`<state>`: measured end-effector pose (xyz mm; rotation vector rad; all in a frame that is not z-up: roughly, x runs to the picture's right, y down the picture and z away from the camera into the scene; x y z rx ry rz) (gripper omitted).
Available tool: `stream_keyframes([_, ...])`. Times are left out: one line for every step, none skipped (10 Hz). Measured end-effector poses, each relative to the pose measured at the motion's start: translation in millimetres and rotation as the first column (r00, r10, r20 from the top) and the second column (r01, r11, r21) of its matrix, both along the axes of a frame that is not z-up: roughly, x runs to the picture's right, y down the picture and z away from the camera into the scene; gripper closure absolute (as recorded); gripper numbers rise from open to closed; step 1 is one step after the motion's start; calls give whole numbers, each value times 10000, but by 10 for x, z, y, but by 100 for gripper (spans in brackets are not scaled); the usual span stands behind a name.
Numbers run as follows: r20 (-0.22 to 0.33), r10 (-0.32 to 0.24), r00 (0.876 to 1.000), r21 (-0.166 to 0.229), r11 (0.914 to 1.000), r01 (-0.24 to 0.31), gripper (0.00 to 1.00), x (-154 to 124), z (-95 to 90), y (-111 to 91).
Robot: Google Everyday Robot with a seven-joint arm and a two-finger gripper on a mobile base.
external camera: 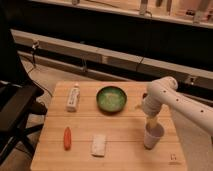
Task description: Pick up the ceramic cup
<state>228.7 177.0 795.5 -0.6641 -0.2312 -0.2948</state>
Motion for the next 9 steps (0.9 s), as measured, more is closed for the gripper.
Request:
stream_keyframes([-87,119,9999,-61,9999,-119,59,3,14,49])
stream_keyframes([-147,258,9996,-86,9996,-259,71,0,33,83])
stream_keyframes([-220,334,9992,-160,9993,-337,80,28,37,128])
stream_keyframes([-258,397,9989,-158,9991,-401,90,46,34,146])
stream_keyframes([-287,449,9986,-105,9989,-452,97,68,25,158])
stream_keyframes([-327,482,9983,-25,9988,-483,100,101,-14,164])
stream_keyframes([-338,491,9982,102,9988,-488,100,117,-58,162])
stream_keyframes([-331,501,9982,242,9985,-493,100,122,-105,145])
stream_keyframes([-281,517,9983,493,9975,-503,100,117,-201,115])
